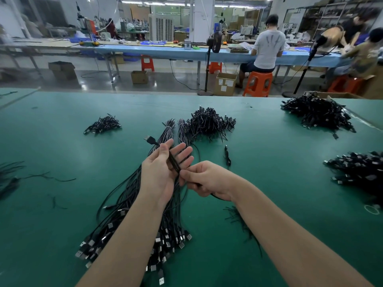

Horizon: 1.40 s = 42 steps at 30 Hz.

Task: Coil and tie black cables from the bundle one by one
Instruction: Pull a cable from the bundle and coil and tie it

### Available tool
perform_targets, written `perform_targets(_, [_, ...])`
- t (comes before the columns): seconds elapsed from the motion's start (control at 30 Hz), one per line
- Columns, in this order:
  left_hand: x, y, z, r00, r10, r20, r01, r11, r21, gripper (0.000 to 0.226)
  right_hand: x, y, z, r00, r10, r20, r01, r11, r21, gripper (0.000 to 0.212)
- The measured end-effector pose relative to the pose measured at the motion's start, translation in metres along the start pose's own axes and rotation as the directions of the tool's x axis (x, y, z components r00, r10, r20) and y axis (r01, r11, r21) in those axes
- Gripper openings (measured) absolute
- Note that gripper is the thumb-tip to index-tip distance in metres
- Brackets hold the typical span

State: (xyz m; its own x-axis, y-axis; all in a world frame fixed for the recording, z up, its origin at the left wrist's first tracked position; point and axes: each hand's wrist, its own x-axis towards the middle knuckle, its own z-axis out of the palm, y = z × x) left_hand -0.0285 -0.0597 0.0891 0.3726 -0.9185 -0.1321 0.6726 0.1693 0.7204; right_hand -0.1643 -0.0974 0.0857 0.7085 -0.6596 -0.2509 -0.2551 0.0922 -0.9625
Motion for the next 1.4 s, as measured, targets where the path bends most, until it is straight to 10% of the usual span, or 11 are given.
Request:
perform_targets(0.3, [0.001, 0.008, -0.015, 0.953, -0.061, 0.296, 0.040, 0.996, 0.075, 0.036, 0.001, 0.021, -0.018, 0.973, 0.105, 0.204, -0.159, 0.951, 0.266, 0.042])
perform_targets(0.57, [0.000, 0.022, -0.045, 0.659, -0.367, 0.656, 0.033, 0.886, 0.462, 0.037, 0.008, 0.025, -0.034, 0.963, 0.204, 0.176, -0.269, 0.771, 0.578, 0.040])
perform_targets(0.9, [-0.001, 0.010, -0.045, 0.876, -0.282, 0.392, -0.086, 0.709, 0.700, 0.030, -0.005, -0.022, -0.026, 0.993, 0.092, 0.072, -0.107, 0.963, 0.247, 0.027])
perform_targets(1.1, [-0.003, 0.001, -0.027, 0.969, 0.024, 0.246, -0.180, 0.751, 0.636, 0.027, -0.013, -0.021, -0.003, 0.997, 0.038, 0.074, -0.048, 0.988, 0.146, 0.027])
perform_targets(1.4, [-0.004, 0.004, -0.013, 0.977, 0.027, 0.210, -0.085, 0.958, 0.273, 0.029, -0.024, -0.001, 0.003, 0.996, 0.044, 0.079, -0.047, 0.998, 0.032, 0.029])
